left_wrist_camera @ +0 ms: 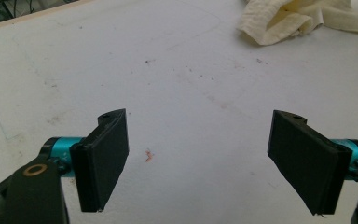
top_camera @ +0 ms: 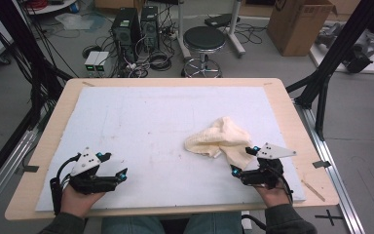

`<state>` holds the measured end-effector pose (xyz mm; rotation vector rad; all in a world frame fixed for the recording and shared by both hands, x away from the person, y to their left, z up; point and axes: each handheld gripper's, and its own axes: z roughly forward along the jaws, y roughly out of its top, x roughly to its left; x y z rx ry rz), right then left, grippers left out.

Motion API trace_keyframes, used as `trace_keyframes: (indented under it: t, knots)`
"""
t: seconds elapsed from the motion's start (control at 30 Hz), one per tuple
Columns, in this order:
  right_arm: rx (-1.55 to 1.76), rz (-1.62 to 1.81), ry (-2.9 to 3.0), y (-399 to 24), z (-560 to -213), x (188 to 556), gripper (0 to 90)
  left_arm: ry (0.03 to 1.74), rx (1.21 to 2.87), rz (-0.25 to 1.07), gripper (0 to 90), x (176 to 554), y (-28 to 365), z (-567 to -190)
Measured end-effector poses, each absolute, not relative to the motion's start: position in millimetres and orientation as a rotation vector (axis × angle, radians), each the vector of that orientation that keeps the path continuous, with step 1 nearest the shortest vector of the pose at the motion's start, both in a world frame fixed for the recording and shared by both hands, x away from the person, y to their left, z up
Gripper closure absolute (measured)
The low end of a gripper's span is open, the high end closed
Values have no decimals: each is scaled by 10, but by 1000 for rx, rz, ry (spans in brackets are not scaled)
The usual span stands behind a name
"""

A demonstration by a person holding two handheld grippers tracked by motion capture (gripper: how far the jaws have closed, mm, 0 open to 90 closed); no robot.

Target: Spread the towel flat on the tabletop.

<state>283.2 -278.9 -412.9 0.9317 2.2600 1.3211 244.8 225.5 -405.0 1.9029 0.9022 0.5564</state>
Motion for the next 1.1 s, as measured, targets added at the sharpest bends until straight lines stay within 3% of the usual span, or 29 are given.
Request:
trace_keyframes:
  t: [0.77,1.1]
  knots:
    - [935,1321,2255,-2791,-4122,2842,126,910,1898,557,208,2442,2288,-4060]
    - [897,1331,2241,-2758,-3946,2942,140,935,1876,571,208,2437,2334,-4058]
